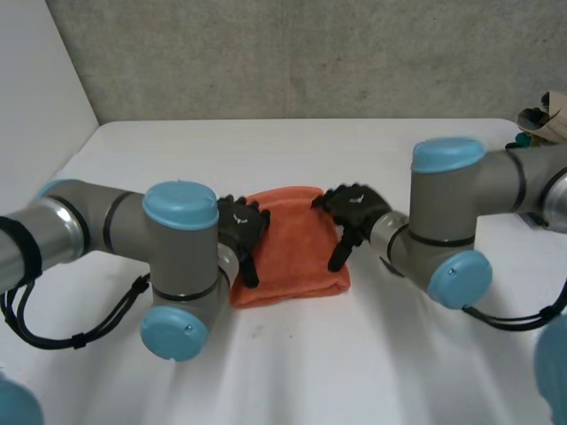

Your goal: Fold the laundry.

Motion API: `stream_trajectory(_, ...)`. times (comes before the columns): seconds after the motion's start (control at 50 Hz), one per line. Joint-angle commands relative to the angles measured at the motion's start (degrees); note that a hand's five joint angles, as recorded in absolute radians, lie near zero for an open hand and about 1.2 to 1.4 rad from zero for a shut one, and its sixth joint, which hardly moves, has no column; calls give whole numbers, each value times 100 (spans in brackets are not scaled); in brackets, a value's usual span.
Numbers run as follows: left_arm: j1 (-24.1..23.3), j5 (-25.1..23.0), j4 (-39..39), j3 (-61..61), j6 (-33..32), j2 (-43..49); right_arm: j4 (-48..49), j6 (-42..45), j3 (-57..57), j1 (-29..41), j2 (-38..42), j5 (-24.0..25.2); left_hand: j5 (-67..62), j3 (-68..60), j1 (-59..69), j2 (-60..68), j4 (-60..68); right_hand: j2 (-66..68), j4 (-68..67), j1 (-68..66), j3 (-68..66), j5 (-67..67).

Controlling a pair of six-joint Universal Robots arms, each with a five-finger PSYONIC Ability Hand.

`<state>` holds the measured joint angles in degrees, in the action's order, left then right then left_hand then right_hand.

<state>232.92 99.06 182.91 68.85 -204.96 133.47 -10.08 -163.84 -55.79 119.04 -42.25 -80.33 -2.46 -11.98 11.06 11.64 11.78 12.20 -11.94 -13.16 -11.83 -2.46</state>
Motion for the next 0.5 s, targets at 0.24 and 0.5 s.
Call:
stream_trajectory(0.24,376,-1581,315,664,1221,-1974,2351,1126,-2883,822,-1716,-299,90,43,49,-8,-22,-43,18,139,6,70)
stream_trajectory(0.5,500,-1855,315,858,1512,-1939,3345,1187,-2903,902,-715,-264,39,-8,100,43,29,208,-234,-112,-245,-182)
